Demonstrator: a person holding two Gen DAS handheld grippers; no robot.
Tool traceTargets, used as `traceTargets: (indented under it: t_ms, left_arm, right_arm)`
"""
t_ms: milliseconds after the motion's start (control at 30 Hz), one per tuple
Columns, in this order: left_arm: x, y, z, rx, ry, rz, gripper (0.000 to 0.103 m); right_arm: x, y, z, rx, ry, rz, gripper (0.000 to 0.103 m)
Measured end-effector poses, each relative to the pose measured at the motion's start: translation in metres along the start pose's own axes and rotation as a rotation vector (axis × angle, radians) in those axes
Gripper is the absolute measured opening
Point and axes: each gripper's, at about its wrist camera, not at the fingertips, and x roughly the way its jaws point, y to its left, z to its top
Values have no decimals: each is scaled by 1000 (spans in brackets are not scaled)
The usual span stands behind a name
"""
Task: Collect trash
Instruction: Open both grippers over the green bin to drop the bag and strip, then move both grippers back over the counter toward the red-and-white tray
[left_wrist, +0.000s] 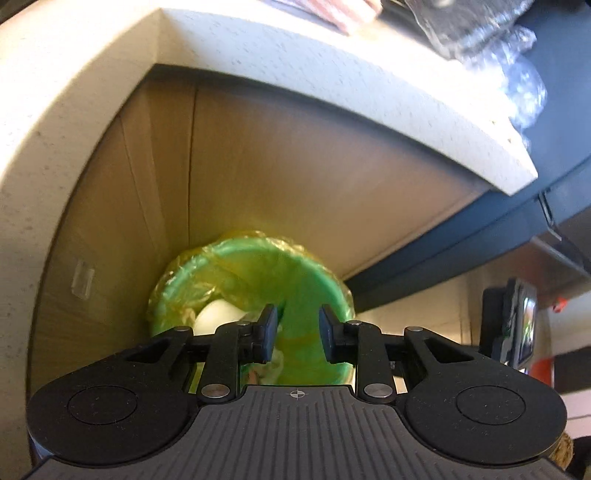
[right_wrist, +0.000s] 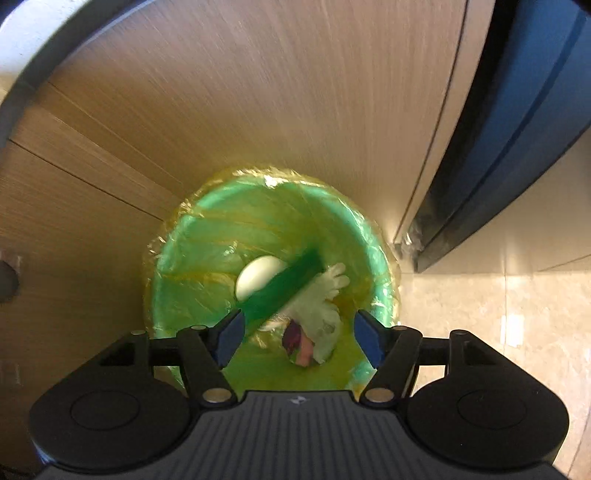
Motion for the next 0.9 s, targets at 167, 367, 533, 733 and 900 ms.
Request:
traceTargets:
  t_ms: [167, 367, 533, 733, 900]
  left_arm:
    - [-7, 10, -2, -40, 17, 7, 28]
    - [-30, 19, -13, -76, -18, -27, 28]
    - [-87, 22, -15, -86, -198, -67, 28]
    - [-173, 38, -29, -128, -433, -35, 28]
    - [-217, 71, -54, -255, -552, 53, 28]
  right_arm:
    - [2, -9, -4, 2, 29, -26, 71]
    - [-10, 7, -2, -41, -5, -35, 71]
    - [-60, 41, 10, -119, -173, -3, 72]
    - [-147, 97, 26, -156, -423, 133, 89]
    - [-198, 155, 33, -267, -450, 326, 91]
